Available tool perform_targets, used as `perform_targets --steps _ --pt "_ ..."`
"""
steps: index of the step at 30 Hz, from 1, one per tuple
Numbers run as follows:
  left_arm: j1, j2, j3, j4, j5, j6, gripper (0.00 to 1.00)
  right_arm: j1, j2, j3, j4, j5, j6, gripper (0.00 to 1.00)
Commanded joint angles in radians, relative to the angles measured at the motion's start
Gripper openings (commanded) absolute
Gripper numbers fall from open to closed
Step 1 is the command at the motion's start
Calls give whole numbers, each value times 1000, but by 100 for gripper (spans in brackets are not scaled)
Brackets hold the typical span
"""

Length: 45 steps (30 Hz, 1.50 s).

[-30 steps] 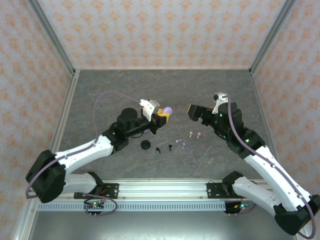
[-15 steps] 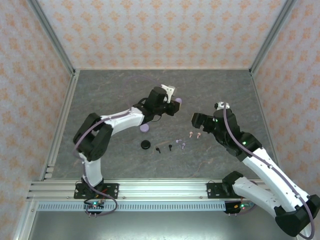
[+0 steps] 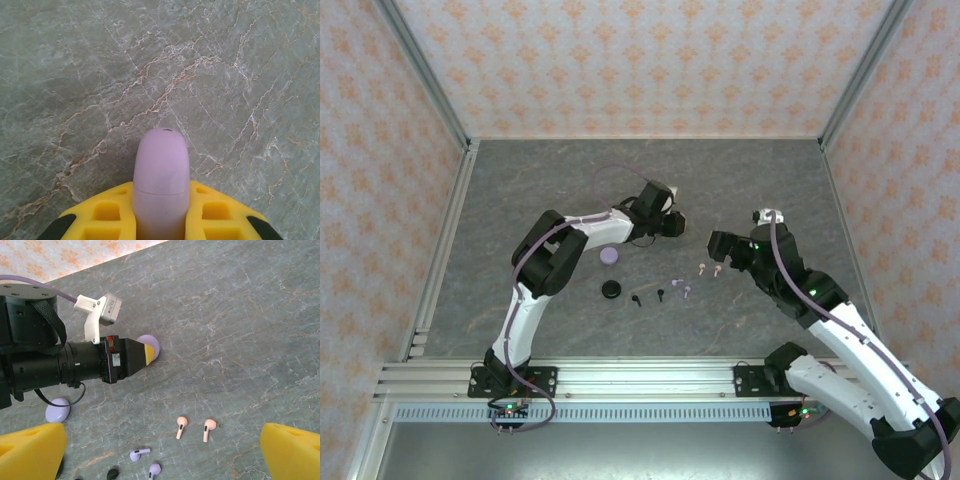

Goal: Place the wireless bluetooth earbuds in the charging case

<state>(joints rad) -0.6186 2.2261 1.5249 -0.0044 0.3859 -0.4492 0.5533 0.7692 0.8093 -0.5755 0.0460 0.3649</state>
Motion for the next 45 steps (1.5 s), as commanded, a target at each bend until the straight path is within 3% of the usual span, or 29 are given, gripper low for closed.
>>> perform_targets --steps 1,8,15,22,28,39,45 --pt "13 12 41 -22 9 -25 6 -2 2 -10 -5 26 -19 100" --pt "19 11 31 -43 -23 -18 24 -3 7 -1 -13 32 -30 99" --pt "28 -36 6 -70 -69 10 34 -2 7 5 -15 35 -42 99" --pt "40 -150 -48 -92 -114 54 46 -3 11 9 18 17 -47 99" --pt "66 -304 -147 -81 -145 84 51 -3 59 39 19 7 -71 99" --pt "183 -699 -460 -34 -204 103 60 -1 363 210 62 -236 -303 99" --pt "287 -883 -644 -23 -205 59 68 16 614 365 61 -272 -375 99"
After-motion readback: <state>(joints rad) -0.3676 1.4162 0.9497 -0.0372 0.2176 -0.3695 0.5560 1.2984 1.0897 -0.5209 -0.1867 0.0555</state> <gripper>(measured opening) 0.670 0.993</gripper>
